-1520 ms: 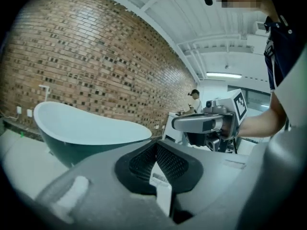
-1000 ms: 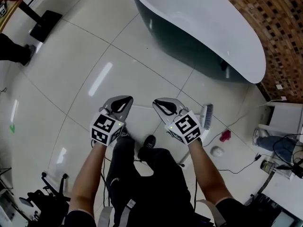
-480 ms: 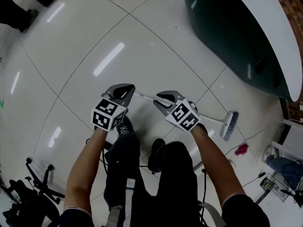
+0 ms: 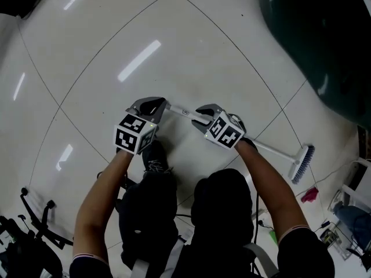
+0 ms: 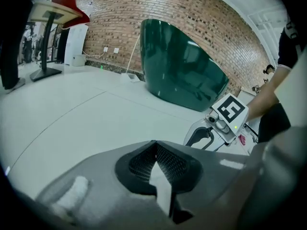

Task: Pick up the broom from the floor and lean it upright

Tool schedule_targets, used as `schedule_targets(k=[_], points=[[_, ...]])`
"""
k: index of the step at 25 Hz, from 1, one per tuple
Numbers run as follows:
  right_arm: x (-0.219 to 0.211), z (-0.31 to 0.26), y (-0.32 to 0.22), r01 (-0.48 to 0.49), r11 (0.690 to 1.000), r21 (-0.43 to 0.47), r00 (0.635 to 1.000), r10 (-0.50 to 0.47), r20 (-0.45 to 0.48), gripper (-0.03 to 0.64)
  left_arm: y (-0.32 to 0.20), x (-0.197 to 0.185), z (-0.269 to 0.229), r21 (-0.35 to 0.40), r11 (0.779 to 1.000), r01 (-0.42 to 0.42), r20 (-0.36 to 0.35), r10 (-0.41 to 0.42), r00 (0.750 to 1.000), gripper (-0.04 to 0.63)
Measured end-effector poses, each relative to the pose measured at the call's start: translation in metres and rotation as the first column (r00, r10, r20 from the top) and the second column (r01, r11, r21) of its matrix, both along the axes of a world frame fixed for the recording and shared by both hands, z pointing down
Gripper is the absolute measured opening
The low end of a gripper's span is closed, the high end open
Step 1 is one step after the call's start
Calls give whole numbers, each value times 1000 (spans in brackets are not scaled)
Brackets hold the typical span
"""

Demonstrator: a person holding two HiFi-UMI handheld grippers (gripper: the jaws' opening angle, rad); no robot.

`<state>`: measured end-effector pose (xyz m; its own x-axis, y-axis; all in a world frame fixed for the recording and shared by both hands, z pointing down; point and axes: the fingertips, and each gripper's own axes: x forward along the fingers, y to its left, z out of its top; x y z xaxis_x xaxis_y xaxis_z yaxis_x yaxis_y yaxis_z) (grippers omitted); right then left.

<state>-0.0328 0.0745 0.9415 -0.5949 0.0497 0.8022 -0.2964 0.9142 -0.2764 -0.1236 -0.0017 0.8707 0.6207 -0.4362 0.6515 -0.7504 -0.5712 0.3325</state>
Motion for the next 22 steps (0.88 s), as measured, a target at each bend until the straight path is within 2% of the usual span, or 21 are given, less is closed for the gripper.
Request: schedule_targets(k=[4,7,10,12,14,17,22], points=[[-7,43,3,27,1000,-3,999,-27,-21,146,11,-19,39,-28,999,27,56,-25,998,2],[-12,68,9,44,999,-9,998,-44,-45,159,16,-22,53,-42,997,58,51,-56,997,2],[-14,85,13,58,998,13,995,-57,-85,173,19,-23,62,-45,998,51,57,-48,997,2],[-13,90,11,59,997,45,992,-53,-114,149,19,-24,63,-45,998,52,56,-49,997,2],[-13,92,8,52,997,50,990,-45,-133,97,18,-26,61,-41,997,59,60,-56,997,2],[-12,84,7,24,999,26,992,-21,-122,92,14,-26,54,-19,999,51,66,-49,997,2],[-10,38,-6,-14,998,62,996,19,-90,91,0,-33,20,8,999,51,67,-51,996,2]])
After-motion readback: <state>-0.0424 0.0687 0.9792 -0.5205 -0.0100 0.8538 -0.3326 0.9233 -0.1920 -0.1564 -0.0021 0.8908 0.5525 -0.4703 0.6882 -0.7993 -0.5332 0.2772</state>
